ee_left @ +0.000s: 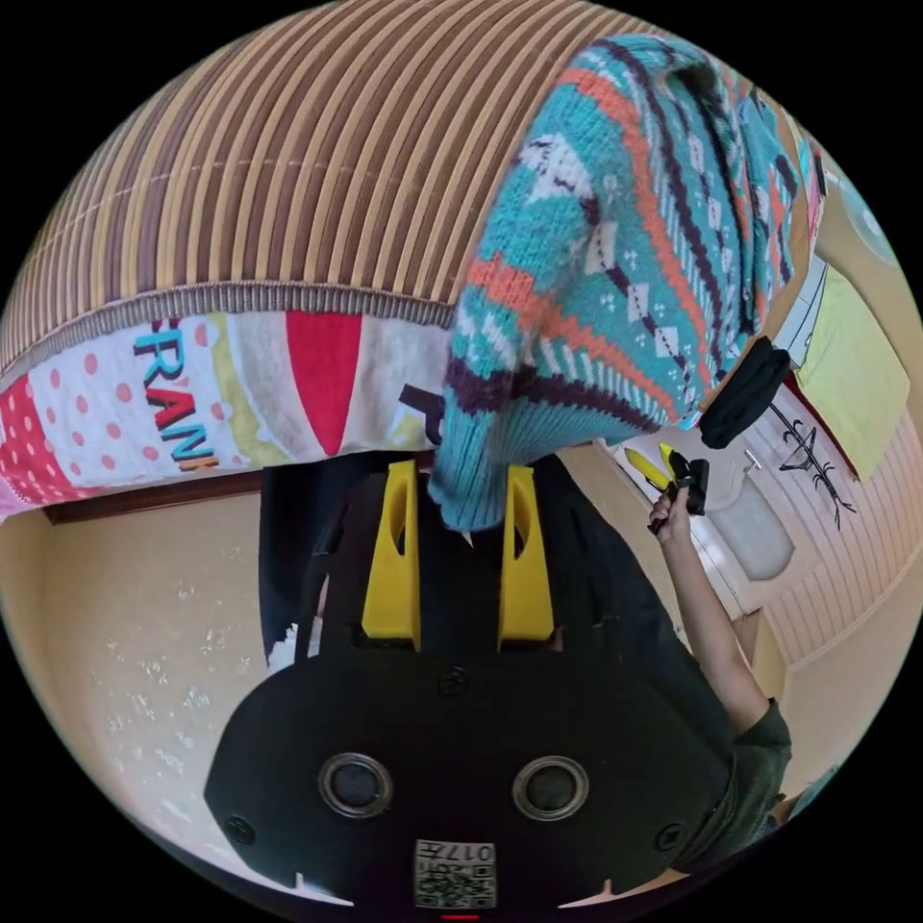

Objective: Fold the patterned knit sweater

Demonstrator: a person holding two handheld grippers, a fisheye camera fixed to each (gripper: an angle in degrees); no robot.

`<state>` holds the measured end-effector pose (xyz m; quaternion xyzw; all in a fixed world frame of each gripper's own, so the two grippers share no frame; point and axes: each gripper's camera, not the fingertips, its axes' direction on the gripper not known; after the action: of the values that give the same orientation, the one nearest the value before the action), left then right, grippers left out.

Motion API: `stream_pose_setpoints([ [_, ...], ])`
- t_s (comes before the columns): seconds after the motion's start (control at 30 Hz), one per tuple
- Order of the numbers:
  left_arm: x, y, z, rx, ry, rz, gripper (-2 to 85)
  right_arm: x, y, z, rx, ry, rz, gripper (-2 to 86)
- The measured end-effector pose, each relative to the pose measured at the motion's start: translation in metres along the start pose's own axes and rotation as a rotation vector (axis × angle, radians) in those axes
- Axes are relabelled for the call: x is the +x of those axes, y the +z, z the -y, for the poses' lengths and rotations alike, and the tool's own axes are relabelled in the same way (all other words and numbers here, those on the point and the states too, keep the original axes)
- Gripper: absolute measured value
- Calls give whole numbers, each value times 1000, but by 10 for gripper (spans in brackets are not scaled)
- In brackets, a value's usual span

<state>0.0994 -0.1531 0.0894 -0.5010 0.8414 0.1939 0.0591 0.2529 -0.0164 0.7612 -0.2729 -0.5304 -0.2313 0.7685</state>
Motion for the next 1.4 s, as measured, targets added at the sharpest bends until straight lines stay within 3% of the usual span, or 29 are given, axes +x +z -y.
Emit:
stream_pose_setpoints([
  [0.1,-9,-6,5,-3,65,-32,99,2,21,12,-22,-26,38,195],
  [0.3,-18,-37,3,-99,313,-124,57,17,42,0,-31,-32,166,69],
  [0.4,-27,-67,-5,-163,426,-288,50,26,40,-27,-27,-194,459,42],
  [0.47,-35,-98,-18,-154,487,-303,44,35,30,-58,23,-391,896,35],
  [0.57,-47,-134,-40,-131,598,-405,41,41,13,-101,108,-562,1227,29],
  [0.73,-77,-178,-80,-86,805,-837,40,41,-19,-150,203,-784,1340,23],
  [0.93,-89,-197,-51,177,757,-951,41,4,-66,-106,225,-781,1184,19],
  [1.1,-65,-216,29,502,531,-924,50,-59,-95,-17,192,-758,1142,14],
  [1.2,-38,-219,60,615,390,-847,76,-59,-99,38,347,-437,1185,10],
  [1.27,-31,-223,54,760,311,-635,77,-42,-78,52,509,-154,1374,7],
  [1.4,-59,-195,40,803,178,-372,92,-44,-43,39,655,66,1441,4],
])
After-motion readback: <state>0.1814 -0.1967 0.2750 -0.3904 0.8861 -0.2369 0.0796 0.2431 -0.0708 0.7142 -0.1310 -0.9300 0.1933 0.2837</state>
